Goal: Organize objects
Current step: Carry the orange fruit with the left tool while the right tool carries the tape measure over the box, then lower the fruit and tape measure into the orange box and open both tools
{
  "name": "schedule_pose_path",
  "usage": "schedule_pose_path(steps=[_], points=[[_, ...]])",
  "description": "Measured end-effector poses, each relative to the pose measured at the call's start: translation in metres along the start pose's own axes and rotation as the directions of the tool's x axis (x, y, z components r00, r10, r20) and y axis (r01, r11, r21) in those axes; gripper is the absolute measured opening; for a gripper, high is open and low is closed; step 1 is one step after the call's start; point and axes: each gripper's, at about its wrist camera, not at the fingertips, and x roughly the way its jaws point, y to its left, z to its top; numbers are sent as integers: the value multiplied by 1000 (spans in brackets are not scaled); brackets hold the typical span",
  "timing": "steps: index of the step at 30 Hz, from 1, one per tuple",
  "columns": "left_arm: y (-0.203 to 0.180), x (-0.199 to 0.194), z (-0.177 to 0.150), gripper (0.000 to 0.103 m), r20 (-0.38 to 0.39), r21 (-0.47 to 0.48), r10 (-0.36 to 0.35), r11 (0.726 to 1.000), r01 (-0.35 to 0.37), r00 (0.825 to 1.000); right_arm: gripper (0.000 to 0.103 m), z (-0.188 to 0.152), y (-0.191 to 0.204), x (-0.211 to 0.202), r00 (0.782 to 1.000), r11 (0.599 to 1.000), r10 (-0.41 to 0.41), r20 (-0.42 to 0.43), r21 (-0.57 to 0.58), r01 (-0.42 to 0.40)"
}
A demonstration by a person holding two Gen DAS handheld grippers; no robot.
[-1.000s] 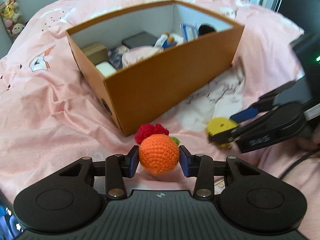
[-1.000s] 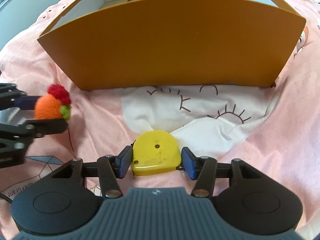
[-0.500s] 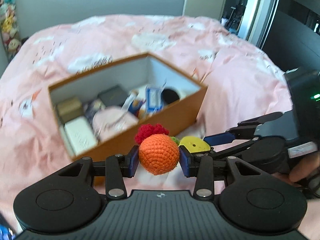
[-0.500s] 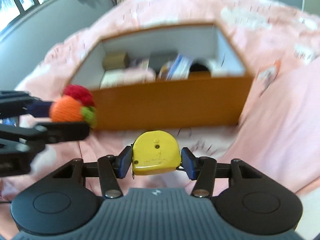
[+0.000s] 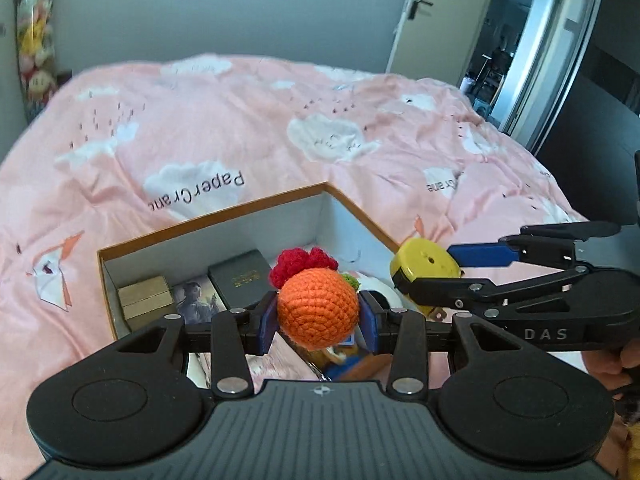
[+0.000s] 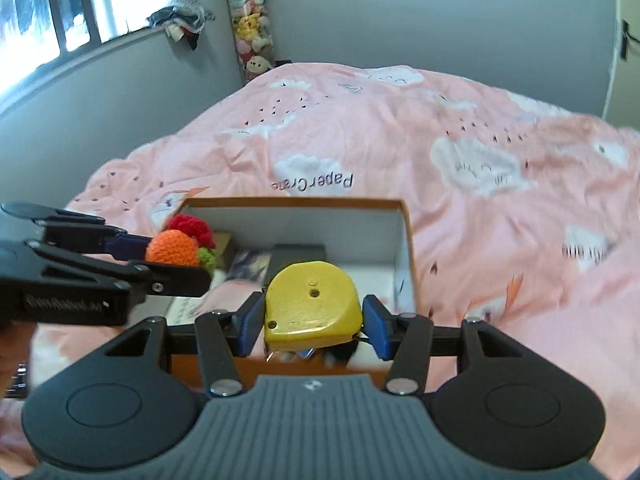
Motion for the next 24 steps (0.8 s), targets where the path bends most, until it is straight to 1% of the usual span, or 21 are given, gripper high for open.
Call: schedule_pose_path(steps=[2, 5, 7, 10, 12, 16, 20, 24], points=[[11, 16, 9, 47, -36, -28, -15, 1000, 14, 999, 55, 11, -6, 21, 1000, 1000, -4, -17, -24, 3], [26, 42, 19, 47, -86, -65, -29, 998, 24, 996, 55, 25, -8, 60, 998, 993, -23, -55, -118, 16], [35, 60, 24, 47, -121, -97, -40, 995, 29, 992, 55, 32, -6, 87, 995, 980, -39, -93, -196, 20], [44, 82, 30, 47, -161, -117, -51, 993, 32, 986, 55, 37, -3, 125, 984, 955, -68, -162, -296, 18], [48, 94, 32, 47, -181, -115, -46, 993, 26, 982, 55, 39, -3, 148, 975, 944, -90, -205, -330, 18], [57, 111, 37, 47, -201, -132, -56, 991, 29, 978, 55, 38, -5, 177, 957, 931, -115, -265, -364, 11], [62, 128, 41, 47, -220, -145, -79, 988, 48, 972, 55, 33, -6, 194, 931, 918, -168, -324, -395, 28], [64, 140, 43, 47, -225, -167, -112, 983, 74, 968, 55, 27, -3, 196, 925, 891, -176, -336, -454, 5]])
